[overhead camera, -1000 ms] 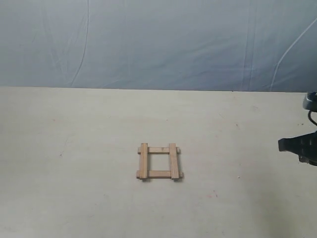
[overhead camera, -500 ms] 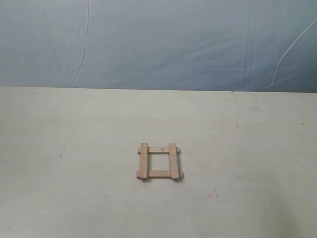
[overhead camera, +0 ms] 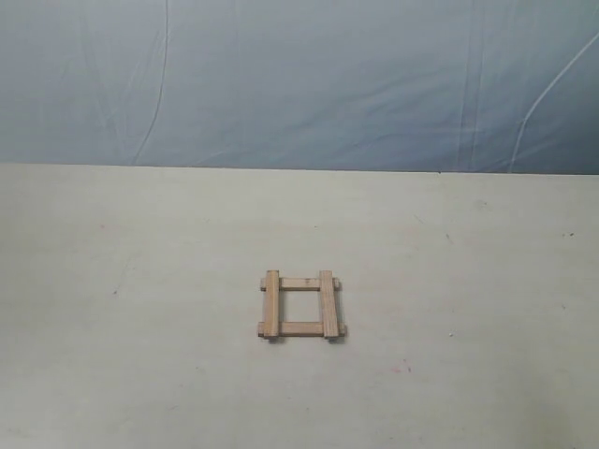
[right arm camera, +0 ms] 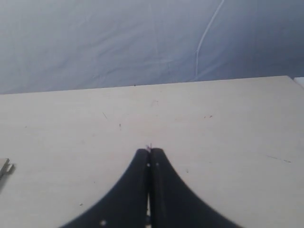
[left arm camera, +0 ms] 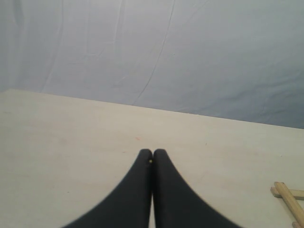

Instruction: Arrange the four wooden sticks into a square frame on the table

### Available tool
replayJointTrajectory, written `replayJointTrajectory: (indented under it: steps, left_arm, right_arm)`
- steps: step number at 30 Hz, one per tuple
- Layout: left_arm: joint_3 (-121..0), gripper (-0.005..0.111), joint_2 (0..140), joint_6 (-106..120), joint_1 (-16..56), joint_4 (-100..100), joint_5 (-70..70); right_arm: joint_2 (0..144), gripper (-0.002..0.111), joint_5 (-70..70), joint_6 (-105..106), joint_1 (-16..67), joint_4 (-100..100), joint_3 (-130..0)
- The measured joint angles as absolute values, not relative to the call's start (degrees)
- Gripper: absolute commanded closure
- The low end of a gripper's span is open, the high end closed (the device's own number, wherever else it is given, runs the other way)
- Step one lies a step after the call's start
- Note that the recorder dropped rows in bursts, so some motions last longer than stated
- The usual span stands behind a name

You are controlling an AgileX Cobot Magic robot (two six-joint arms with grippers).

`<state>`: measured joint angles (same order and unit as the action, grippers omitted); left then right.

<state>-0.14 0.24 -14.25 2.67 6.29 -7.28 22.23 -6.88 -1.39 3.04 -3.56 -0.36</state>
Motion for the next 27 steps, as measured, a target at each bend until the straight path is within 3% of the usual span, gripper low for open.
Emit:
replayJointTrajectory:
  steps: [14, 27]
  left_arm:
    - [-0.14, 0.107, 0.24, -14.25, 2.67, 6.29, -7.28]
    - [-0.14, 0.107, 0.24, -14.25, 2.67, 6.29, -7.28]
  right_arm:
    - [4.18, 0.109, 0.94, -1.39, 3.04, -3.38, -0.22]
    - [2.48, 0.109, 5.08, -1.39, 3.04, -1.38, -0.22]
